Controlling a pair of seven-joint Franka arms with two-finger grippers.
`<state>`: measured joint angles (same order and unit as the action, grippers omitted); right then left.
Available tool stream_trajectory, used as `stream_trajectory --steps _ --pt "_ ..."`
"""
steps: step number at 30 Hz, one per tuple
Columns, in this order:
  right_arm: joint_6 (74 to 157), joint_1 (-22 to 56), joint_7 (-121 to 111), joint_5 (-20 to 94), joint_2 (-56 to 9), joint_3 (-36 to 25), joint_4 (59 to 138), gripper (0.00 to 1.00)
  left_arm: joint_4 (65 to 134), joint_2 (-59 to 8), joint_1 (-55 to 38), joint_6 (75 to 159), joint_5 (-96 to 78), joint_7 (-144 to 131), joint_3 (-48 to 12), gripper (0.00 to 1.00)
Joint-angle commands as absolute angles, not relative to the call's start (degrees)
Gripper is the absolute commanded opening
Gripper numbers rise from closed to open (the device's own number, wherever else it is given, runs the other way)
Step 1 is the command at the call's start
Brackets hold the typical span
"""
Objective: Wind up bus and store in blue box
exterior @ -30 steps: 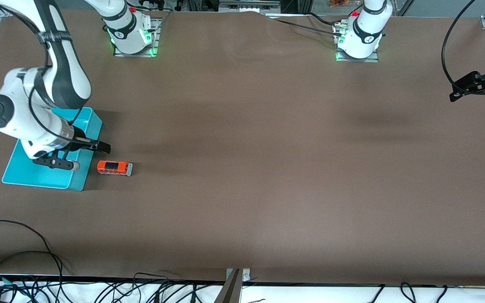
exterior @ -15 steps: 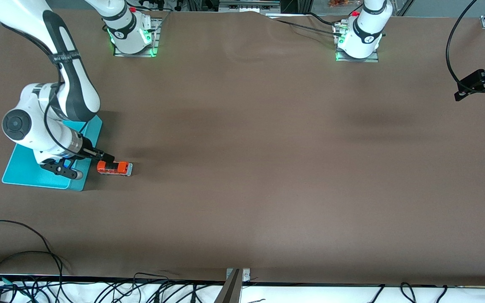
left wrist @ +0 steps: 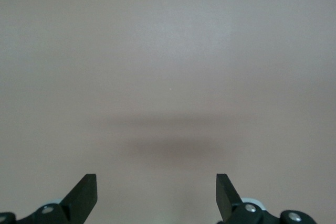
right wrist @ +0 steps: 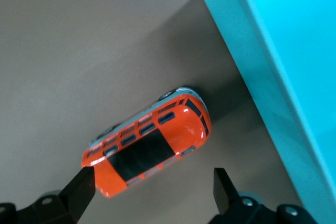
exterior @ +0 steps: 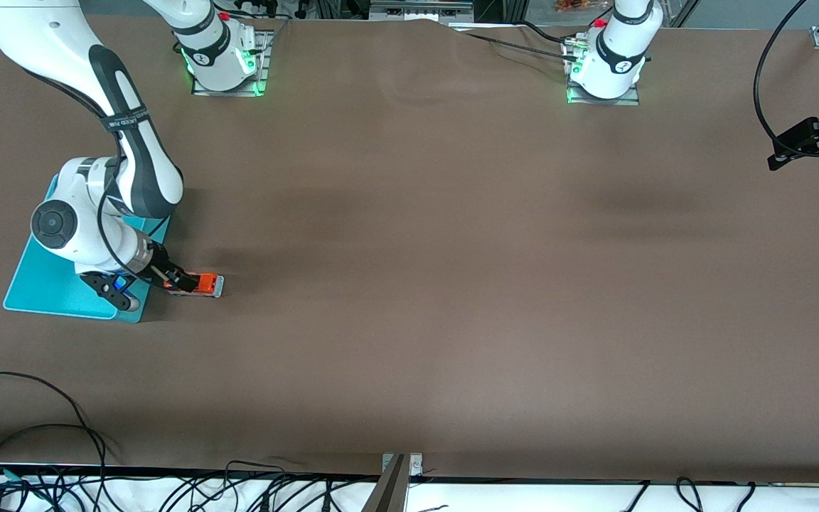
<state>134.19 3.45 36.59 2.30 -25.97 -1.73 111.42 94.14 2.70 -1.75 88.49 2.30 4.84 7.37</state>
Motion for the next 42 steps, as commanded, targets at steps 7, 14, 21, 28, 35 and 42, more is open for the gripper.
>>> stream_trajectory --steps 7,14,21,28,35,42 --pt "141.9 3.1 51.6 1.5 -27.9 -1.3 114.1 1.0 92.1 1.8 -1.5 86.9 3.2 4.2 7.2 1.0" --pt "143.9 3.1 56.9 1.8 -28.9 -1.3 113.6 1.0 92.1 1.8 -1.5 86.8 3.1 4.3 7.2 1.0" --pt "144.9 3.1 58.2 2.1 -29.2 -1.3 113.6 1.0 92.1 1.8 -1.5 86.8 3.2 4.3 7.2 1.0" --pt "147.0 3.3 62.2 1.5 -30.1 -1.2 113.5 1.0 92.1 1.8 -1.5 86.9 3.2 4.3 7.2 1.0" --pt "147.0 3.3 62.2 1.5 -30.5 -1.2 113.5 0.82 92.1 1.8 -1.5 86.9 3.2 4.3 7.3 1.0" --pt "147.0 3.4 62.3 1.6 -30.7 -1.2 113.5 0.47 92.1 1.8 -1.5 86.8 3.1 4.3 7.3 1.0"
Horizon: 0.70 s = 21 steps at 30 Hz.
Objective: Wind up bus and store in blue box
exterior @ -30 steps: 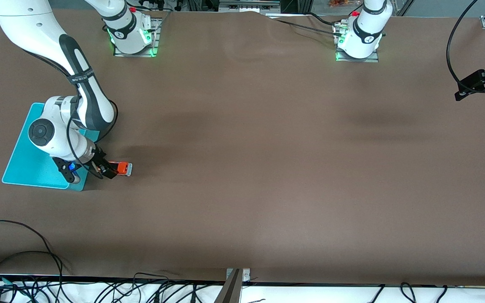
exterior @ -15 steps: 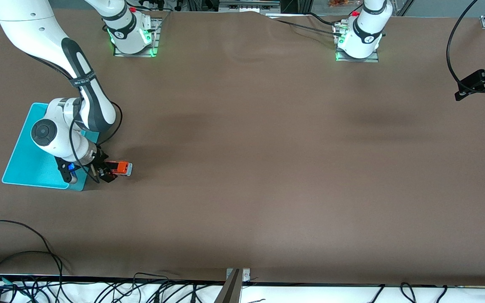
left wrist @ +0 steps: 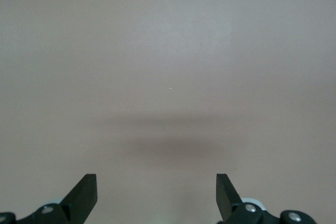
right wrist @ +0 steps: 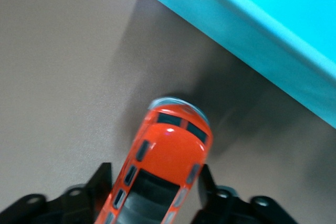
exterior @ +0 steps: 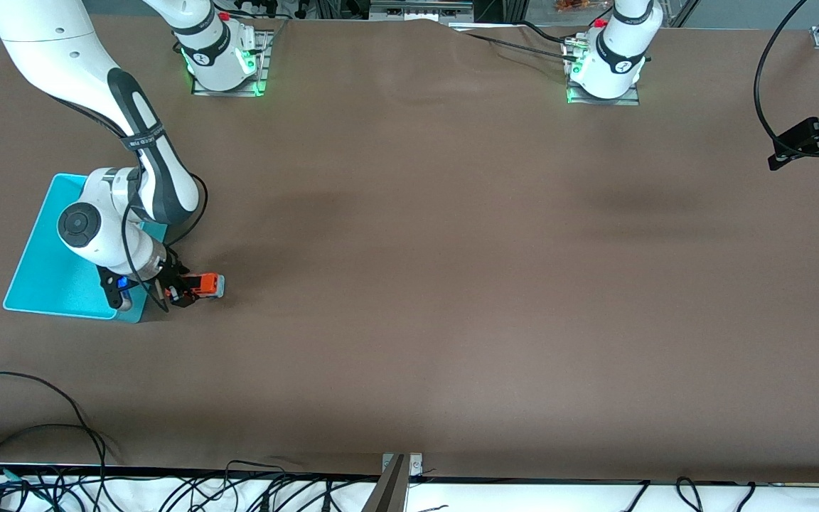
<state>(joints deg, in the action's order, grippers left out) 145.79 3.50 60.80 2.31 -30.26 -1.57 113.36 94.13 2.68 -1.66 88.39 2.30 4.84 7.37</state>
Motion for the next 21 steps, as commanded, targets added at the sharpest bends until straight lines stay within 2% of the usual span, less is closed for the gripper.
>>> stream_trajectory --steps 1,9,21 --pt "147.0 3.4 62.3 1.6 -30.7 -1.2 113.5 0.41 92.1 1.8 -1.5 86.8 3.1 4.3 7.3 1.0" --pt "147.1 3.5 62.3 1.8 -30.8 -1.2 113.5 0.0 92.1 1.8 -1.5 86.8 3.1 4.3 7.3 1.0" --pt "146.7 3.5 61.3 1.8 -29.2 -1.1 113.4 0.0 92.1 1.8 -1.5 86.8 3.1 4.3 7.3 1.0"
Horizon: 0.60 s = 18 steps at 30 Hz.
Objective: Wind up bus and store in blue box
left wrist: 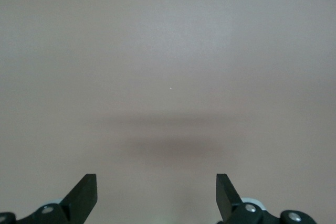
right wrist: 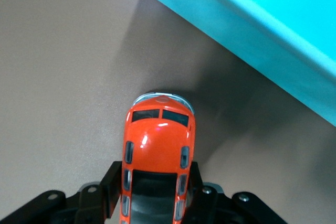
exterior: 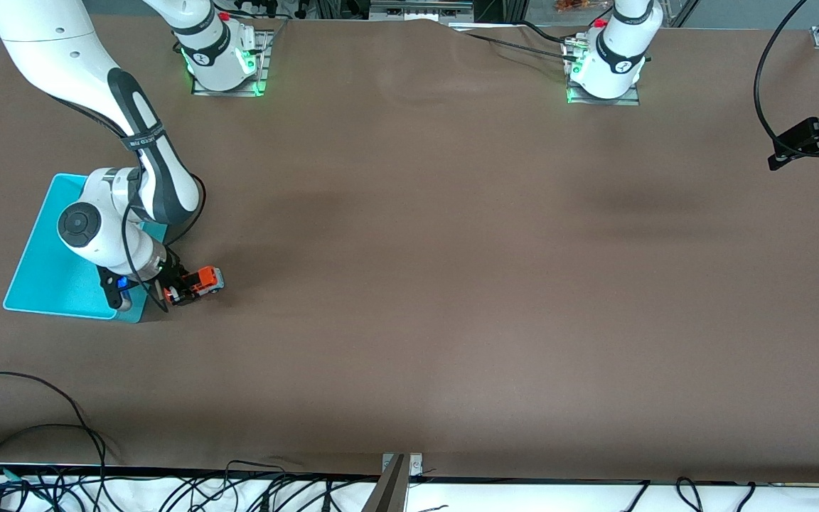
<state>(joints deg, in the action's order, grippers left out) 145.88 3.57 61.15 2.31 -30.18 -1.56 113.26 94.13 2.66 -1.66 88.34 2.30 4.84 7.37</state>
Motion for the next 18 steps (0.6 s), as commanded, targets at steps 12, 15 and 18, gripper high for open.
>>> stream_trajectory --steps 12,15,18 --pt "141.3 3.4 61.0 1.8 -25.6 -0.1 112.9 0.0 92.1 1.8 -1.5 86.8 3.1 4.3 7.3 1.0" --pt "139.9 3.4 60.7 1.8 -24.2 -0.1 112.9 0.0 92.1 1.8 -1.5 86.8 3.1 4.3 7.3 1.0" --pt "138.1 3.3 60.4 1.8 -22.8 0.0 112.9 0.0 92.1 1.8 -1.4 86.8 3.1 4.3 7.3 1.0"
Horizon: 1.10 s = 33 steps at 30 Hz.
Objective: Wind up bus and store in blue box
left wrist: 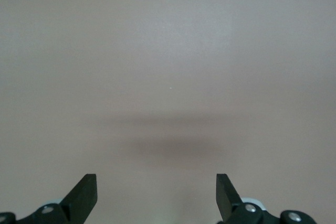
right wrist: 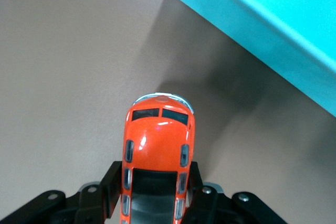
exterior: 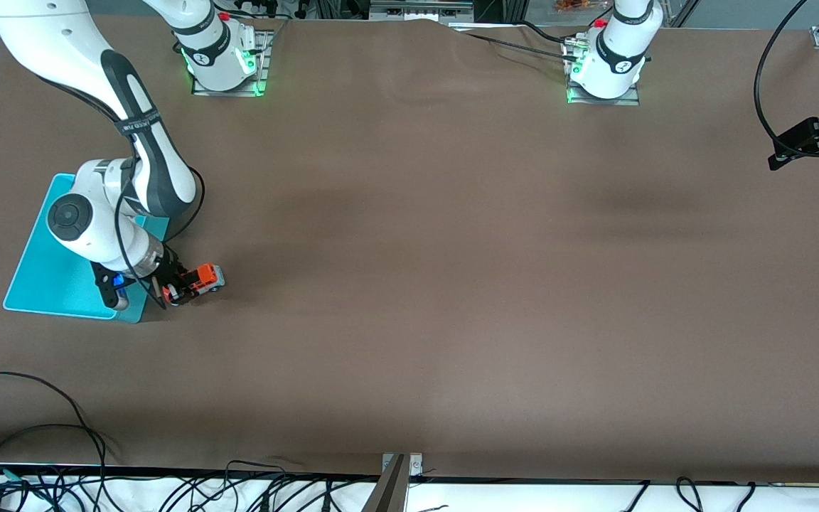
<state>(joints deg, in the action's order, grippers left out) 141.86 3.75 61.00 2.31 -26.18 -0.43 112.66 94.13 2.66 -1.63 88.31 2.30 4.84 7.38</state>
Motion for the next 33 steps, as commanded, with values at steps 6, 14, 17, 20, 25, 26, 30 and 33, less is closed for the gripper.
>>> stream_trajectory --steps 6,14,17,20,25,26,30,33 --pt "134.6 3.3 58.2 1.8 -19.4 0.0 112.9 0.0 92.1 1.8 -1.5 86.8 3.1 4.3 7.3 1.0" --pt "125.3 3.1 47.7 2.1 -13.5 0.0 112.9 0.0 92.1 1.8 -1.4 86.8 3.1 4.3 7.3 1.0" --pt "123.1 2.7 42.5 2.2 -12.0 -0.2 112.9 0.0 92.1 1.8 -1.4 86.8 3.1 4.3 7.3 1.0" --pt "120.8 1.1 36.8 2.1 -11.5 -0.3 112.2 0.0 92.1 1.8 -1.4 86.8 3.1 4.3 7.3 1.0" --pt "116.2 -1.7 24.0 1.8 -11.4 -0.4 110.4 0.0 92.1 1.8 -1.4 86.8 3.2 4.3 7.3 1.0" --pt "115.9 -2.3 21.7 1.5 -11.4 -0.4 110.3 0.0 92.1 1.7 -1.5 86.8 3.1 4.3 7.3 1.0" --pt "116.0 -5.0 12.9 1.2 -11.9 -0.6 110.4 0.0 92.1 1.8 -1.4 86.8 3.1 4.3 7.3 1.0" --pt "116.2 -7.6 6.1 1.2 -12.2 -0.6 110.6 0.0 92.1 1.8 -1.4 86.8 3.1 4.3 7.3 1.0"
